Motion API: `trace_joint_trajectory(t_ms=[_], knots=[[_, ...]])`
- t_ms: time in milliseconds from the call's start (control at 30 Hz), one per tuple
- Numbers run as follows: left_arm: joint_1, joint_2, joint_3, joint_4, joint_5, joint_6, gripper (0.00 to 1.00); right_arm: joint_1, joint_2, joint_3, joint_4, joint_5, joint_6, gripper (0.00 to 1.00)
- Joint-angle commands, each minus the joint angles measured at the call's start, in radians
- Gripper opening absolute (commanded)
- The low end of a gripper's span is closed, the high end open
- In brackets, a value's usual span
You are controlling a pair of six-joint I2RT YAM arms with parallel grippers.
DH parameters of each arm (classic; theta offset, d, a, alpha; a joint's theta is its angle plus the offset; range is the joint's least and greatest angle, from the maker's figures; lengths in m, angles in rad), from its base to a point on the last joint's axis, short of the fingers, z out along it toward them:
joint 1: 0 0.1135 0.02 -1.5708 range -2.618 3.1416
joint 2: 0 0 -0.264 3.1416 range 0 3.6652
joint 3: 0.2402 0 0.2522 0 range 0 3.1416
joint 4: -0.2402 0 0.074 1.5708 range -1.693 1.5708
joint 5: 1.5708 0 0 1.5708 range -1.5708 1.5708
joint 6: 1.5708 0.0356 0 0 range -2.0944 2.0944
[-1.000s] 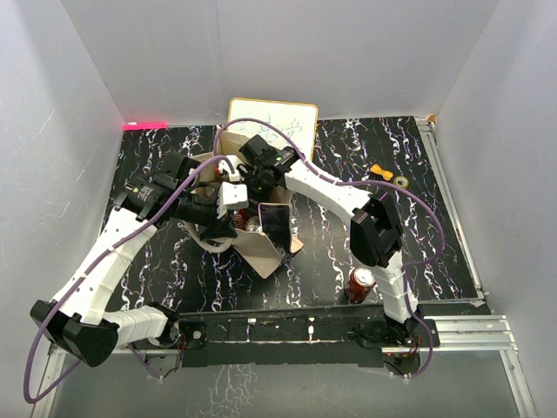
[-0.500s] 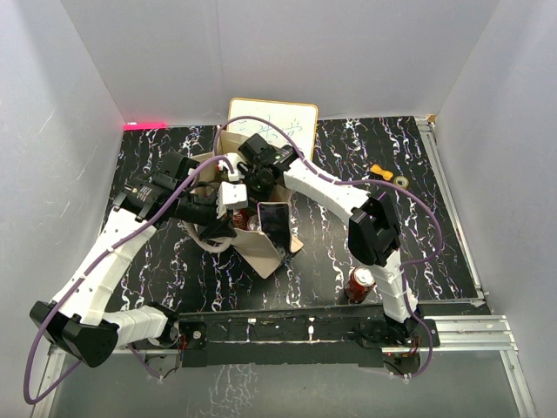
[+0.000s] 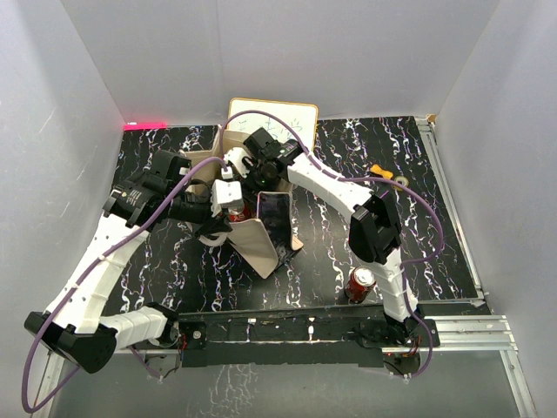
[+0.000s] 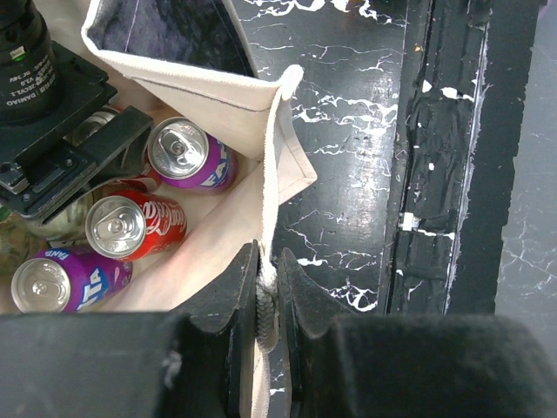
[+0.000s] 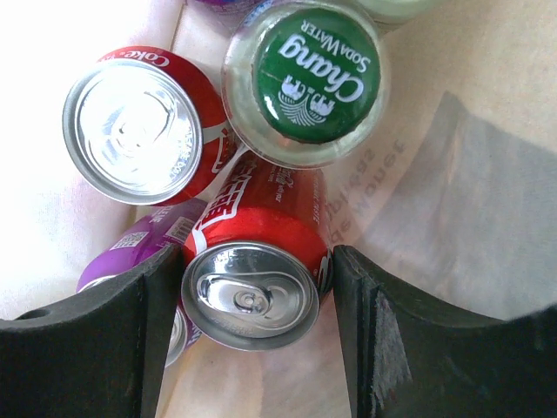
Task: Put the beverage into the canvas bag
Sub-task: Place the drink in the canvas bag.
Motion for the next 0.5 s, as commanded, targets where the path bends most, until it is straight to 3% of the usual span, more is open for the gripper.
trace_joint_trajectory(t_ms=[0,467], knots=[[0.013,-0.021,0.03,-0.048,-0.019,0.028,0.0,-0.035,0.006,0.008,0.038,-0.002,-0.042,0.21],[0.012,-0.046,-0.063,-0.158,-0.042,0.143,0.0,-0.018,-0.081,-0.219,0.209,-0.086,-0.029,0.34]])
